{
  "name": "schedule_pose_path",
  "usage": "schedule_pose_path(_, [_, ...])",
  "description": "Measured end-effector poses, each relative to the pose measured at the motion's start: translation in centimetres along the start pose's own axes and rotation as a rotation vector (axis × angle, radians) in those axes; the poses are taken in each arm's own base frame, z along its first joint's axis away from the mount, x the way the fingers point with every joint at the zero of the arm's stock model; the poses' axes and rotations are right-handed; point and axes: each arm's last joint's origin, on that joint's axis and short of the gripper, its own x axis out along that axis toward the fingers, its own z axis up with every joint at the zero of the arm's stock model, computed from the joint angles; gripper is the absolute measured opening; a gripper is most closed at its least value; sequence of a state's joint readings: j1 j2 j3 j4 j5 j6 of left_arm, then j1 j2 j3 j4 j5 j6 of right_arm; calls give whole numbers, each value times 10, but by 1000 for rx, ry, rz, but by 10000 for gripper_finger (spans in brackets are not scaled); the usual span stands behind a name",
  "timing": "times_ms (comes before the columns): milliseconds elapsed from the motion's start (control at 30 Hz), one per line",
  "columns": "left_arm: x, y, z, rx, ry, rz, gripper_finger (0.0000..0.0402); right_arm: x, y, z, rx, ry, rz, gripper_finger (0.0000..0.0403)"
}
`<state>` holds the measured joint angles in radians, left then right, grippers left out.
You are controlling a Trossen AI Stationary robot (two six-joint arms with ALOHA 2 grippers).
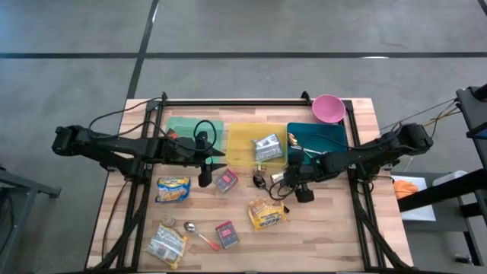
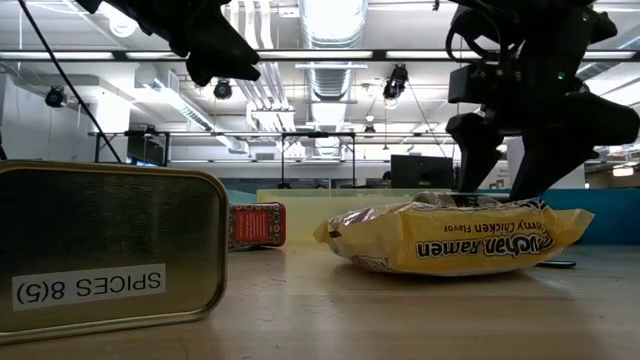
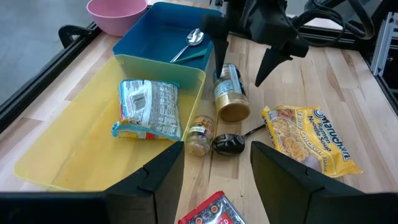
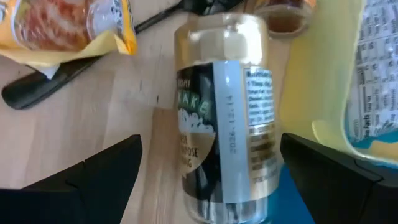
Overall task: Pick & Place Food Item
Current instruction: Put the gold seasoning bottle into the green bin
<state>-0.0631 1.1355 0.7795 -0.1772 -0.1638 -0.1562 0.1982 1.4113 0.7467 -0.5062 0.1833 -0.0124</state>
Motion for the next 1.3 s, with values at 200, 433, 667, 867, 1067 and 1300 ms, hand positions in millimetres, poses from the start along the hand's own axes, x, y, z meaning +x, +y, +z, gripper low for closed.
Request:
schedule_pose_path(200, [0, 0, 0, 0, 0, 0, 194, 10, 2, -4, -26, -80, -3, 377])
schedule_pose_path(433, [0, 0, 0, 0, 0, 0, 194, 16, 1, -12, -24, -71, -9, 377])
schedule_pose_path(667, [0, 0, 0, 0, 0, 0, 194, 19, -3, -17, -19, -55, -36, 377])
schedule_pose_path(867, [0, 0, 0, 0, 0, 0, 194, 19, -2, -17, -26, -55, -37, 338])
schedule_pose_path(1067, [0, 0, 0, 0, 0, 0, 194, 25, -1, -16, -34, -37, -36, 267])
schedule_pose_path(1300, [0, 0, 0, 1, 0, 0, 193, 32, 0, -17, 2, -13, -38, 267])
